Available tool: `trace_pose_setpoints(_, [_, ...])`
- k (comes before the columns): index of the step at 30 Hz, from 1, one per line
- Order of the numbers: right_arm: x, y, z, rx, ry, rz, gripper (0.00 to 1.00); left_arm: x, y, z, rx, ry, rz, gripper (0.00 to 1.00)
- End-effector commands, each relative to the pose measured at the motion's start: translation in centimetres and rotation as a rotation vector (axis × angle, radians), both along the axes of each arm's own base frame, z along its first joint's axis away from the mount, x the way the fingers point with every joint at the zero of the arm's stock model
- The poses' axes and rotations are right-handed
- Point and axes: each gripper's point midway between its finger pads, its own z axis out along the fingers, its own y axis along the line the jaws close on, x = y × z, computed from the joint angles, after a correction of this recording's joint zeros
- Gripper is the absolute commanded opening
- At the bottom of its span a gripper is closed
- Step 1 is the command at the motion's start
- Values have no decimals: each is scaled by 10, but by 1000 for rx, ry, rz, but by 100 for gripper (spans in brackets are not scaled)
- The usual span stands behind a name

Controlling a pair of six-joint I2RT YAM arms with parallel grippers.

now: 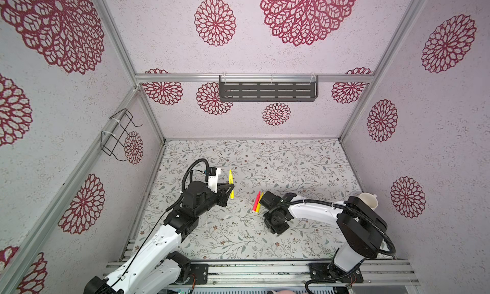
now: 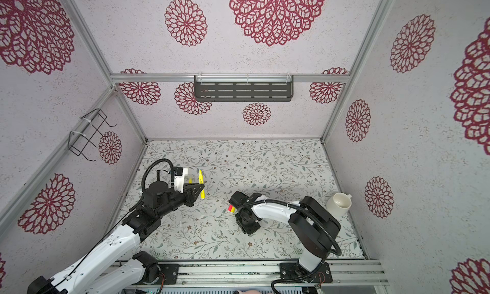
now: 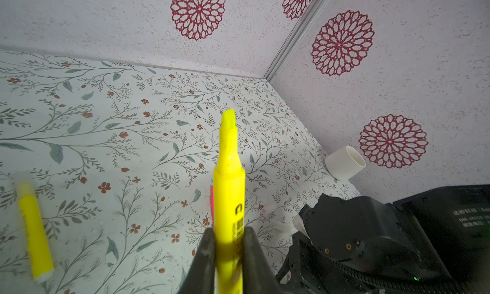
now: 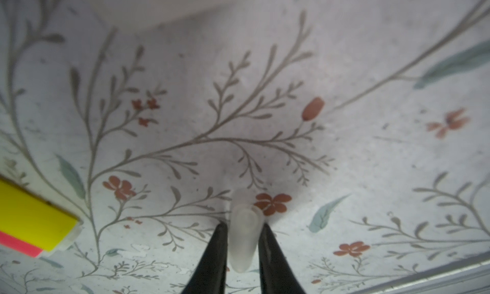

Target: Insert the pens into the pen caps

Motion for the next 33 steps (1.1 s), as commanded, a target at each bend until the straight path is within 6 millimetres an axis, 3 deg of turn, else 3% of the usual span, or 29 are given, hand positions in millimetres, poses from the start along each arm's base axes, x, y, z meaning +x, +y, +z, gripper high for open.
trace_pose_setpoints(1, [-8, -30, -21, -133, 29, 11, 17, 0, 2, 3, 5, -22, 7, 0])
trace_pose_setpoints(6, [6, -27, -7, -167, -27, 82, 7, -1, 0, 3, 4, -12, -5, 0])
trace_pose_setpoints(8, [19, -28, 6, -193, -85, 125, 0, 0, -1, 0, 18, -1, -8, 0])
trace_pose_setpoints(11, [43, -35, 35, -229, -204, 193, 0, -4, -4, -1, 29, 0, -23, 0])
trace_pose_setpoints(15, [99, -39, 103, -183, -506, 321, 0, -8, -12, 8, 27, -23, -62, 0])
trace_pose_setpoints(18, [134, -45, 176, -148, -786, 396, 0, -6, -27, 19, 9, -45, -118, 0])
trace_pose_setpoints(21, [154, -44, 256, -52, -1073, 462, 0, -5, -48, 34, -15, -61, -203, 0])
trace_pose_setpoints(24, [162, -42, 323, 24, -1293, 550, 0, -7, -70, 52, -24, -88, -290, 0])
trace_pose_setpoints(27, [161, -29, 370, 92, -1442, 696, 0, -14, -89, 74, -61, -113, -391, 0])
trace_pose_setpoints(30, [146, 5, 403, 323, -1607, 926, 0, -22, -108, 93, -96, -122, -498, 0])
trace_pose_setpoints(33, [138, 17, 416, 497, -1712, 1019, 0, -30, -119, 108, -84, -135, -556, 0])
